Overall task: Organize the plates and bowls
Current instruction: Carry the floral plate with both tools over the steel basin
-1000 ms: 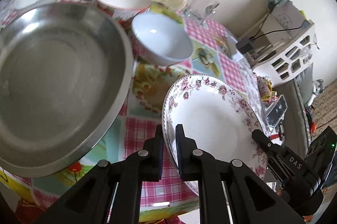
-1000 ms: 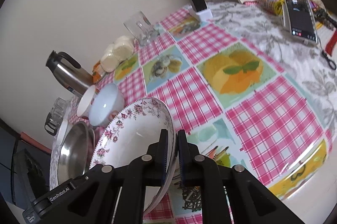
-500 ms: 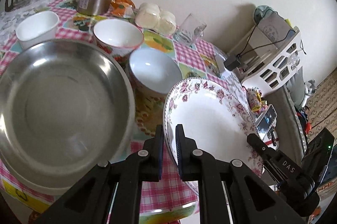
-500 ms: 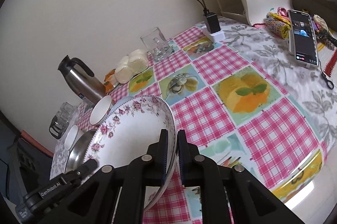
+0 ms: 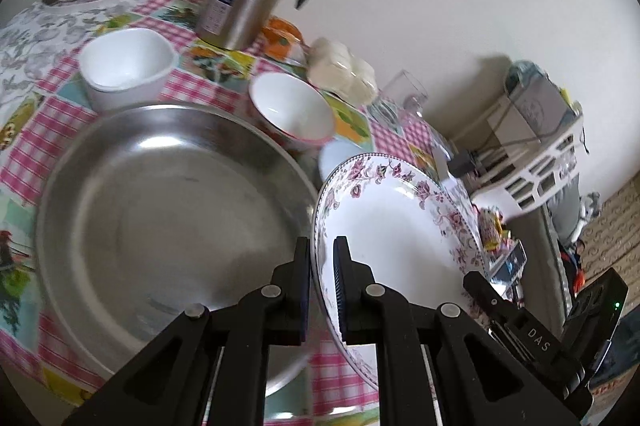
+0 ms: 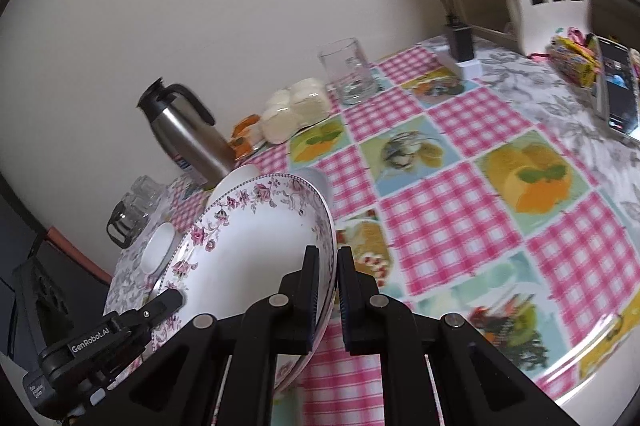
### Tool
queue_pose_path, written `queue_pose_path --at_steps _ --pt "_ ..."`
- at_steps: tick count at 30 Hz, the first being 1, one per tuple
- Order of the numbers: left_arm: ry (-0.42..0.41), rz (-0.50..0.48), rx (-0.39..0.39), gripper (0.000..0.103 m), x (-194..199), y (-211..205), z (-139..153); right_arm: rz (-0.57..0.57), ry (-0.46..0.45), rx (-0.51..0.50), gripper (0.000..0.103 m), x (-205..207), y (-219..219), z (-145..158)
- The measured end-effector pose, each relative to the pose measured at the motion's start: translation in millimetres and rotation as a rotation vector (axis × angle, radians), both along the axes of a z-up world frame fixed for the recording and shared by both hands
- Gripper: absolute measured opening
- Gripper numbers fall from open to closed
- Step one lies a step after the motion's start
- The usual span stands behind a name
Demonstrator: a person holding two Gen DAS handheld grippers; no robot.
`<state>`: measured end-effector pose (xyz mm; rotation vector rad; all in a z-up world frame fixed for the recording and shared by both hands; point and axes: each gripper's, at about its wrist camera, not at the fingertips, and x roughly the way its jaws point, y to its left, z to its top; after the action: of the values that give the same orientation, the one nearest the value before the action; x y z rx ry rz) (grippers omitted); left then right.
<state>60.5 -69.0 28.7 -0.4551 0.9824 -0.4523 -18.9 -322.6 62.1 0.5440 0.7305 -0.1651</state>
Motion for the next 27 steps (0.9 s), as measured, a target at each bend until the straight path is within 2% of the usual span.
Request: queue_pose_path --at_steps 16,27 --pt "0.049 0.164 -0.053 0.011 26.2 101.4 -8.9 0.15 0.027 -0.005 0.01 54.7 91.7 -12.1" --pt "0.136 0.205 -0.037 0.011 33.8 121.9 -30.4 0.184 0.09 -0.017 0.01 70.5 117.5 -32.2"
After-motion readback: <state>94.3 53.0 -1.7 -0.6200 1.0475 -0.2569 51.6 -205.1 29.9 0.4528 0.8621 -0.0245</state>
